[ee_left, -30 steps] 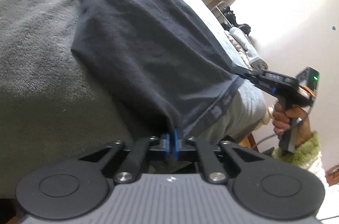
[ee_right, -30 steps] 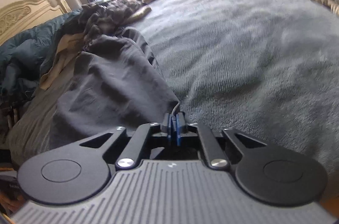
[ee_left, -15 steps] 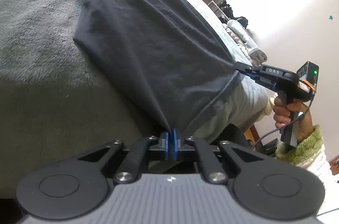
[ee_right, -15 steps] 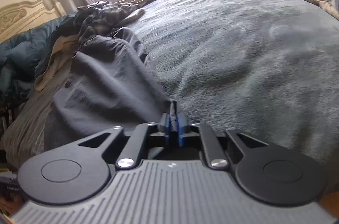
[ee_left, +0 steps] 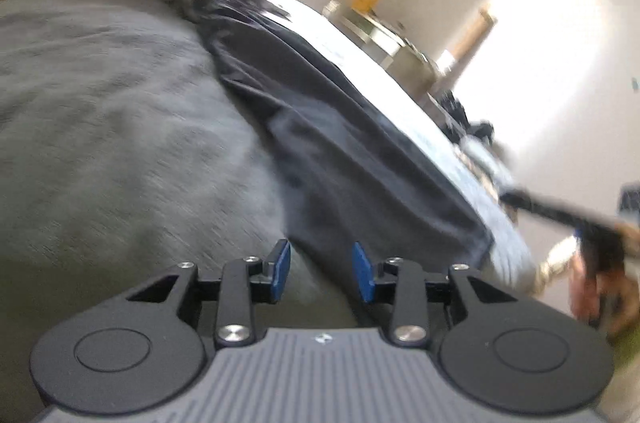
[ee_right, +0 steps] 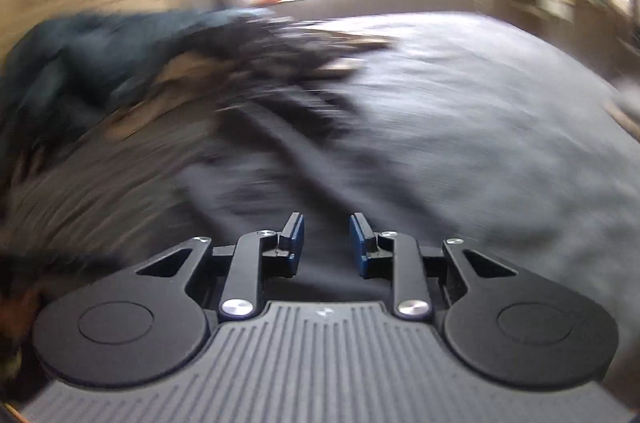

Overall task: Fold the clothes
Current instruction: 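Open both grippers and release the dark grey trousers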

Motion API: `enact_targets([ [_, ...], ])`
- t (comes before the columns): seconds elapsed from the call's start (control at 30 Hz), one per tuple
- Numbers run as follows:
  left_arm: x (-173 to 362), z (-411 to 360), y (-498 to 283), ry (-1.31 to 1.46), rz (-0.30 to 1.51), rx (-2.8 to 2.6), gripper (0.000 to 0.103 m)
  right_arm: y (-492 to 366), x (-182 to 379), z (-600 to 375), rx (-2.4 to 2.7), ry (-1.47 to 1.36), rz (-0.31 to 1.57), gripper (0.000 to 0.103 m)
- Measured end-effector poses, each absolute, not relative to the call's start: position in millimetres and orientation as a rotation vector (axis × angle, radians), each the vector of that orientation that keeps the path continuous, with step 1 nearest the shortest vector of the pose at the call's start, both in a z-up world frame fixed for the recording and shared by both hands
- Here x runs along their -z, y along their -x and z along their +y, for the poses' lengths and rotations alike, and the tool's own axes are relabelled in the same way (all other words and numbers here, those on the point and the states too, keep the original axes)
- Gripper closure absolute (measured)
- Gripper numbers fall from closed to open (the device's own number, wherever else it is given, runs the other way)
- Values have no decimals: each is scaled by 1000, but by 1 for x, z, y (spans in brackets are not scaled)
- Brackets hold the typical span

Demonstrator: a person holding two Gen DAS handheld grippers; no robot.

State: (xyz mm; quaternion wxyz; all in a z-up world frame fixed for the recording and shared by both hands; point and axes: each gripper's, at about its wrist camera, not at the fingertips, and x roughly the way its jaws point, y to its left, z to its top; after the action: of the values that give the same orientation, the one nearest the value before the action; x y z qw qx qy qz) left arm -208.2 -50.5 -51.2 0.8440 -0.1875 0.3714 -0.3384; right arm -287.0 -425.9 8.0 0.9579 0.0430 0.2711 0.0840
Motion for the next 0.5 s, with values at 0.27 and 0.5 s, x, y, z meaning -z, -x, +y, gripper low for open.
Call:
enact_targets([
  [0.27, 62, -10, 192, 519, 807, 675, 67, 294, 33, -262, -440, 516, 480, 74],
  [0.5, 71, 7, 193, 562, 795, 683, 64, 280, 59, -211, -480, 833, 467, 74],
])
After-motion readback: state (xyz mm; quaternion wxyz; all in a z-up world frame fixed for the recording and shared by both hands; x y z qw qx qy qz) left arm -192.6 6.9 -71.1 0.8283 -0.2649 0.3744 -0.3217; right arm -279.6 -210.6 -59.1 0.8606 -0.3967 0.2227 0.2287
